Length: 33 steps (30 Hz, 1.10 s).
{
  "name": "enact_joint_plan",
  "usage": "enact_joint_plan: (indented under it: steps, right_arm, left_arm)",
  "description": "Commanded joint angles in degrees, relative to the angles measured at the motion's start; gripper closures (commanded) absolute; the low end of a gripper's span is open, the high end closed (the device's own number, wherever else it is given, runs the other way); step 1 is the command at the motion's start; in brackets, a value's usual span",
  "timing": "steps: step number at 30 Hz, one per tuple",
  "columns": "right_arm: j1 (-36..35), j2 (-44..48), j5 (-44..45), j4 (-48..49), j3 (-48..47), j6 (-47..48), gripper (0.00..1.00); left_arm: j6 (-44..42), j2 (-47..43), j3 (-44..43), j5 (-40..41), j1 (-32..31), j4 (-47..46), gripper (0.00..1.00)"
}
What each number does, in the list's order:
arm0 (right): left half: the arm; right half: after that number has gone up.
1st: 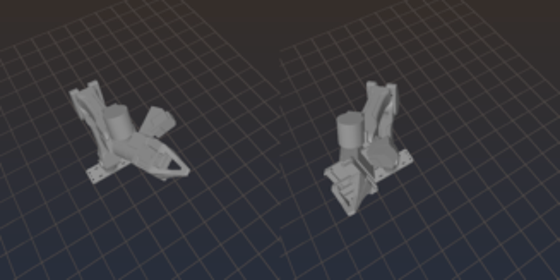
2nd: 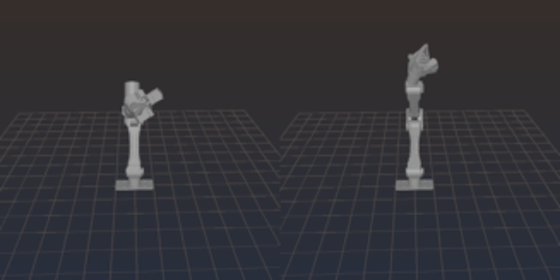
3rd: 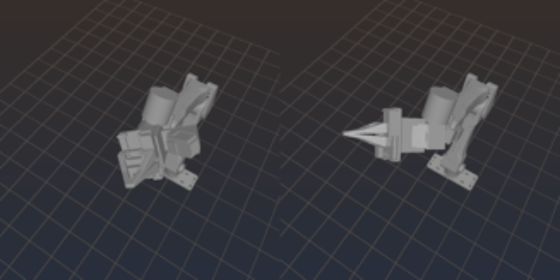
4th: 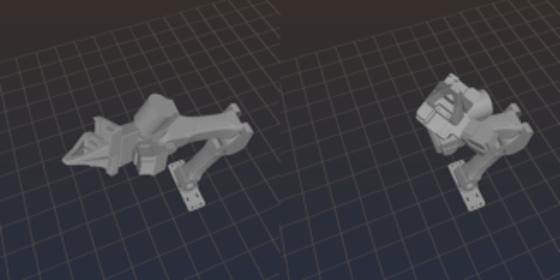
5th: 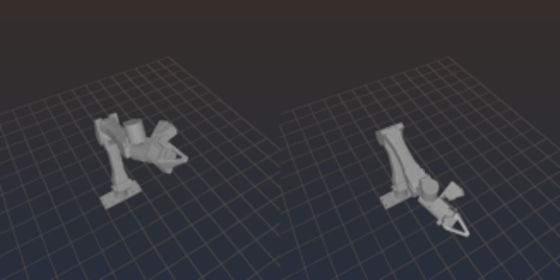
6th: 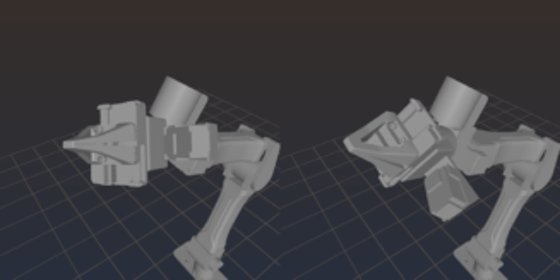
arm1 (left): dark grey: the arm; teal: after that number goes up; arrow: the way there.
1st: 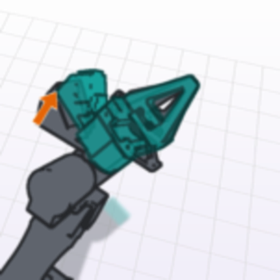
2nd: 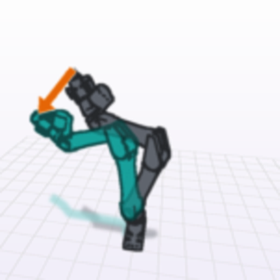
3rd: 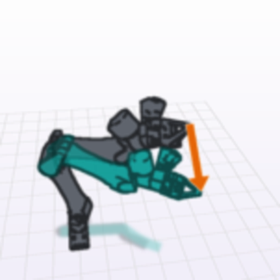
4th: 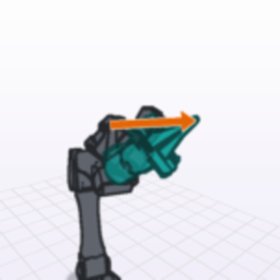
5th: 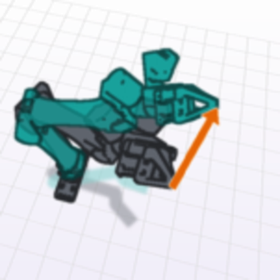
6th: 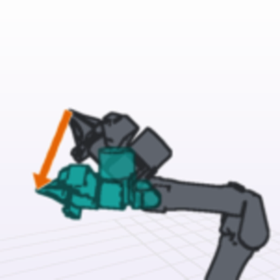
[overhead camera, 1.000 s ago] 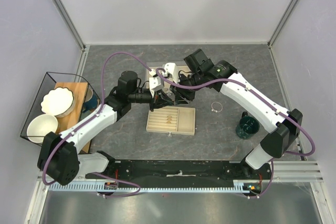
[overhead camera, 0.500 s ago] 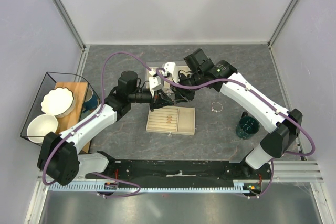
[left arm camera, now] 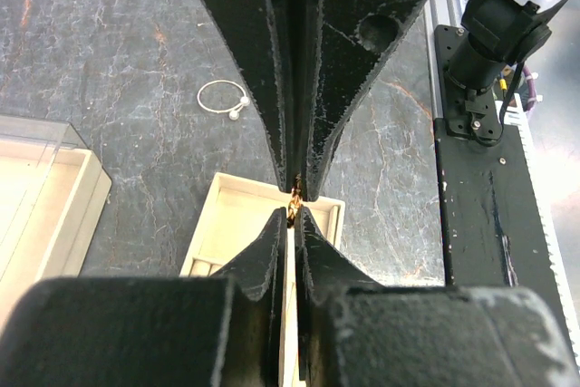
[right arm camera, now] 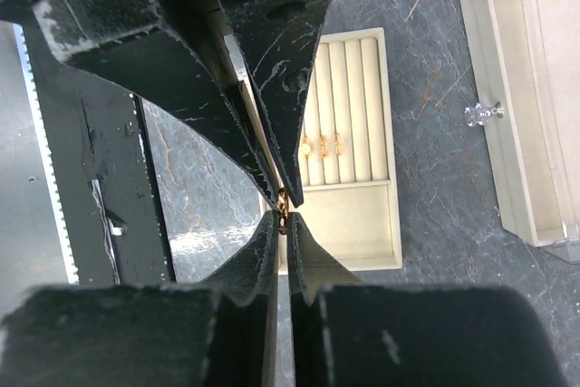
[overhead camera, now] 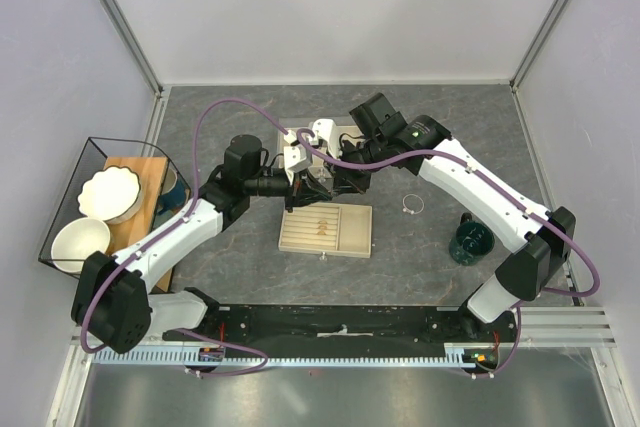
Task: Organize the mixed jewelry
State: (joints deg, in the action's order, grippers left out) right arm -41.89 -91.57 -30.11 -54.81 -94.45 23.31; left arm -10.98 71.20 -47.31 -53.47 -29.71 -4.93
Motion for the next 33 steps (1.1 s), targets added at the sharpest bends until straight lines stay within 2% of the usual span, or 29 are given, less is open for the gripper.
enact_joint_plan:
  steps: [1, 3, 6, 8, 12, 14, 16, 22, 24, 28, 33]
  right_arm:
    - [-0.4, 0.0, -1.6, 1.3, -1.0, -1.0, 0.94]
    - [-0.4, 0.0, -1.6, 1.5, -1.2, -1.2, 0.99]
    - [-0.4, -0.1, -1.1, 2.0, -1.3, -2.2, 1.00]
    - [-0.4, 0.0, -0.7, 2.1, -1.2, -2.6, 1.00]
    - [-0.4, 0.7, 2.2, 2.5, -1.1, -2.8, 1.00]
    - [-0.4, 1.0, 4.0, 2.8, -0.9, -3.0, 1.00]
    - [-0.5, 1.7, 5.8, 3.5, 0.2, -3.0, 1.00]
    - [-0.4, 1.8, 9.7, 5.0, 1.7, -3.3, 1.00]
    - [-0.5, 1.0, 10.2, 5.3, 1.9, -3.0, 1.00]
    - [-1.0, -1.8, 12.0, 6.6, 3.9, -2.7, 1.00]
    - [-2.9, -6.0, 16.0, 12.3, 8.8, -2.0, 1.00]
  left_arm:
    - [1.9, -1.5, -0.2, -0.8, -0.1, -3.4, 0.98]
    - [2.2, -1.5, 0.0, -0.8, -0.1, -3.9, 0.98]
    - [2.6, -1.7, 0.4, -0.3, -0.1, -4.6, 0.98]
    - [3.4, -2.0, 0.8, 0.4, 0.0, -5.4, 0.89]
    - [5.1, -3.1, 2.1, 3.3, 0.8, -7.6, 0.58]
    - [5.9, -3.9, 3.4, 3.4, 2.7, -8.6, 0.36]
    - [7.0, -4.6, 5.1, 3.2, 6.0, -10.9, 0.27]
    - [10.3, -5.7, 5.7, 4.8, 15.3, -13.0, 0.27]
    - [10.5, -5.8, 5.7, 7.3, 16.7, -13.4, 0.27]
    - [17.4, -6.2, 5.6, 12.4, 20.6, -14.5, 0.27]
    - [20.6, -8.9, 5.0, 19.7, 23.6, -13.4, 0.25]
